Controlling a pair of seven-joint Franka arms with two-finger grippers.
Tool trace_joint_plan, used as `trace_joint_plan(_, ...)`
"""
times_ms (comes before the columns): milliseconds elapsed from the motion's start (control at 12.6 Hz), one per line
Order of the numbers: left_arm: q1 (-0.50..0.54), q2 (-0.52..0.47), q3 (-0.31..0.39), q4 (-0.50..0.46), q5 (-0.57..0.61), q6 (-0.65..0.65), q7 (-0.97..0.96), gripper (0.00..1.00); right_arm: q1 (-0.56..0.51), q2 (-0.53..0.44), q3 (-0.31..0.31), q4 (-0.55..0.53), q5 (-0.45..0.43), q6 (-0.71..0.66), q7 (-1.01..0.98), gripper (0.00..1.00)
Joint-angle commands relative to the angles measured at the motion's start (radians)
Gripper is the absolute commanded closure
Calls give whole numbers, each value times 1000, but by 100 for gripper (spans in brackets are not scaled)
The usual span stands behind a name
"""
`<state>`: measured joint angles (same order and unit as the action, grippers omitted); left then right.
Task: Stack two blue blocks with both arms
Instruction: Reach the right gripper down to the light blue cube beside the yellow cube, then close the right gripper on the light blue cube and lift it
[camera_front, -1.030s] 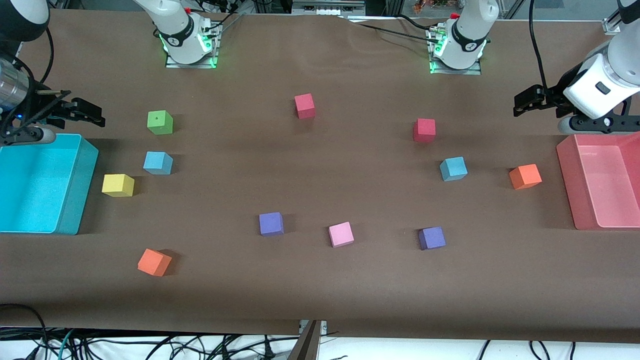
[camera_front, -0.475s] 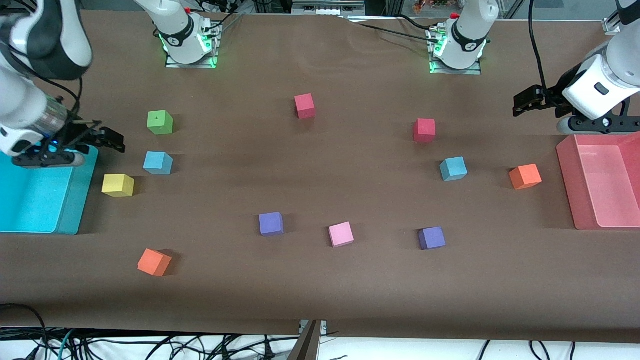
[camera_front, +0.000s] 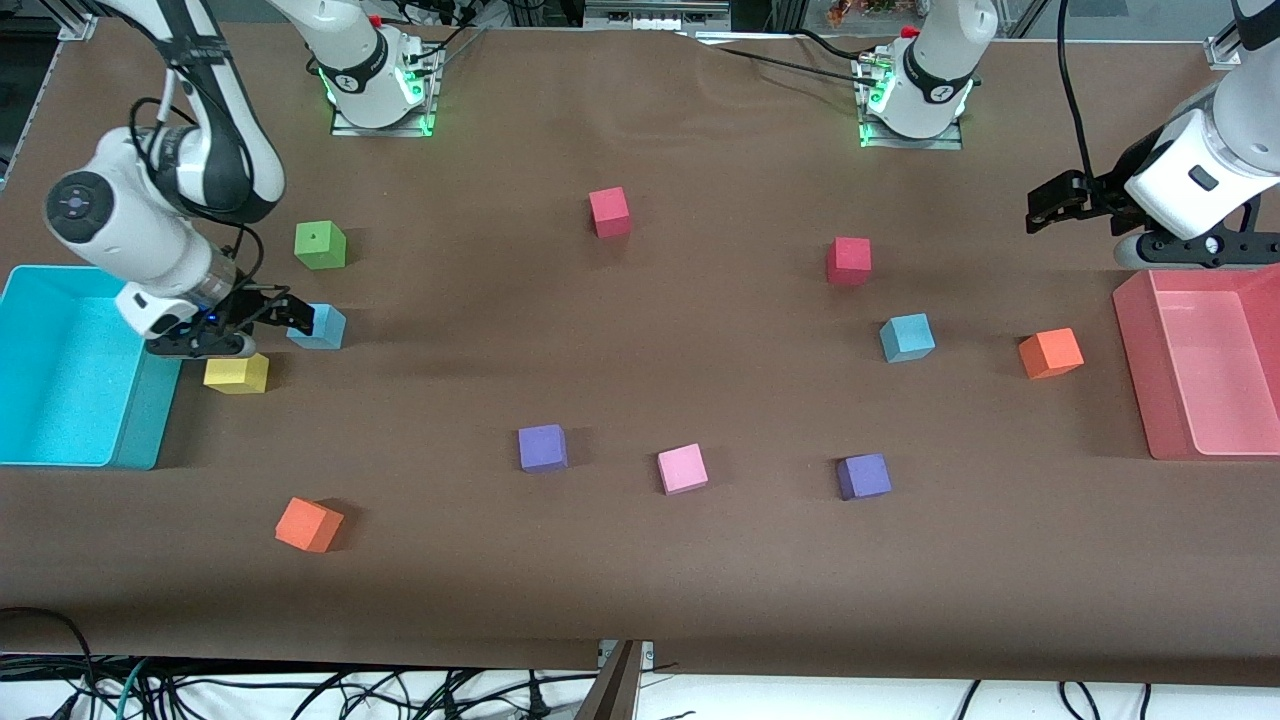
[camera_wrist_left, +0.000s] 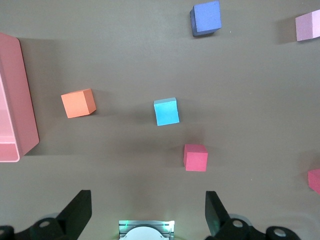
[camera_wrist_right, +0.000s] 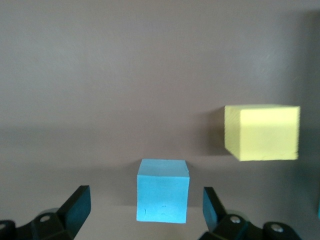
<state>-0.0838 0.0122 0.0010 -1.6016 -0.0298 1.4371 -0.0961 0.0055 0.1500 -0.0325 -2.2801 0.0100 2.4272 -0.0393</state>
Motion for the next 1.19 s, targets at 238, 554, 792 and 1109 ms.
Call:
trace_joint_plan(238,9,-14,5,-14,1,-6,48,0,-12,48,11,-88,-5,142,44,1)
trace_joint_plan(554,9,-14,10,-14,1,-3,59,0,-12,63,9,-113,-18,174,44,1)
trace_joint_plan(792,9,-14,10,-14,1,-3,59,0,-12,69,9,-133,-28,194,44,1)
trace_joint_plan(1109,13,-12,10,-14,-1,0,49,0,-12,82,8,-144,-47,208,44,1)
